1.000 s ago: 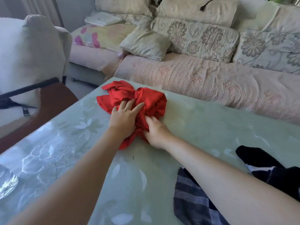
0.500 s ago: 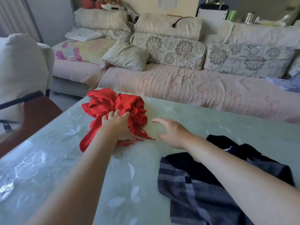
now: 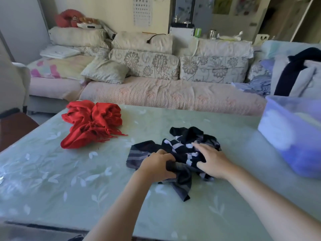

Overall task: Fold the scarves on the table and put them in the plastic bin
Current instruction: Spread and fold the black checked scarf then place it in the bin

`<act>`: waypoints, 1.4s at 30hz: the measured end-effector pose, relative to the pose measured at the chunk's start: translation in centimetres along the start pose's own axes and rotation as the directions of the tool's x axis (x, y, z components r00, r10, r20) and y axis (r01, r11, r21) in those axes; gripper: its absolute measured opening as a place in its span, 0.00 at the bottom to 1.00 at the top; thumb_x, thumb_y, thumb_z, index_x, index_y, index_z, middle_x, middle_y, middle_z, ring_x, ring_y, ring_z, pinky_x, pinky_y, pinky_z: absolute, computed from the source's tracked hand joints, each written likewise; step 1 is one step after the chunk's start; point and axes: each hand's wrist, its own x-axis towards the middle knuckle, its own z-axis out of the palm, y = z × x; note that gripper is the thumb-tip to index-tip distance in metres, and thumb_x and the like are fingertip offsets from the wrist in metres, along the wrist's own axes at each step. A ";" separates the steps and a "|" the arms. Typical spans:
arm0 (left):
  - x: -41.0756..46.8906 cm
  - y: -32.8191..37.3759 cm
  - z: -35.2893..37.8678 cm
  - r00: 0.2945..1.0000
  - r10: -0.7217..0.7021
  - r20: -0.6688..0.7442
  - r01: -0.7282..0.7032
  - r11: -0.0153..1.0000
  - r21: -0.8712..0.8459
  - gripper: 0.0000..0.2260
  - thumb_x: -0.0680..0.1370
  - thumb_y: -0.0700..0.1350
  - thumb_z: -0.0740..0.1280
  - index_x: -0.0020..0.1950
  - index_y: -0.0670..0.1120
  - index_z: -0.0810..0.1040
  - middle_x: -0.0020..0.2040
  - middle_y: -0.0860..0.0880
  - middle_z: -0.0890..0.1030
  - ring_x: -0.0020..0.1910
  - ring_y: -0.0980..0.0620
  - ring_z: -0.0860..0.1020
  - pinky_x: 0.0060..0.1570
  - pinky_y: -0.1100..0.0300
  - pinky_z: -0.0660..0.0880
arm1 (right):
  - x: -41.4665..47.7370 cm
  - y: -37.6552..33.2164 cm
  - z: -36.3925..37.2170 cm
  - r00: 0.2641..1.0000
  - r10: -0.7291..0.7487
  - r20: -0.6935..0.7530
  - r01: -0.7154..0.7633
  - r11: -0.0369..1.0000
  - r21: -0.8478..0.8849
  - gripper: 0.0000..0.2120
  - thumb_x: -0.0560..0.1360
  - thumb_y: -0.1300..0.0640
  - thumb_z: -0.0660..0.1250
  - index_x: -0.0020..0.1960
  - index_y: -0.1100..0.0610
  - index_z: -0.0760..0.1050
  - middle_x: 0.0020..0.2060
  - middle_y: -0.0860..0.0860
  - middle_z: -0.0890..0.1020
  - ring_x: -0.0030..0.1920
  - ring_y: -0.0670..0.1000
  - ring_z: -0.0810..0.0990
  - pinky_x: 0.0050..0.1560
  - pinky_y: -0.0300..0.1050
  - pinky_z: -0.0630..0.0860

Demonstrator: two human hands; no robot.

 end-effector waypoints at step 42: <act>0.8 -5.0 -2.0 0.959 -0.232 -0.163 0.275 0.897 0.346 0.37 0.68 0.63 0.71 0.71 0.53 0.61 0.65 0.48 0.68 0.63 0.43 0.70 0.55 0.48 0.71 | 2.2 0.7 -1.7 0.827 0.080 -0.557 -0.372 0.820 -0.435 0.21 0.69 0.63 0.67 0.62 0.54 0.73 0.57 0.56 0.74 0.56 0.59 0.74 0.53 0.51 0.72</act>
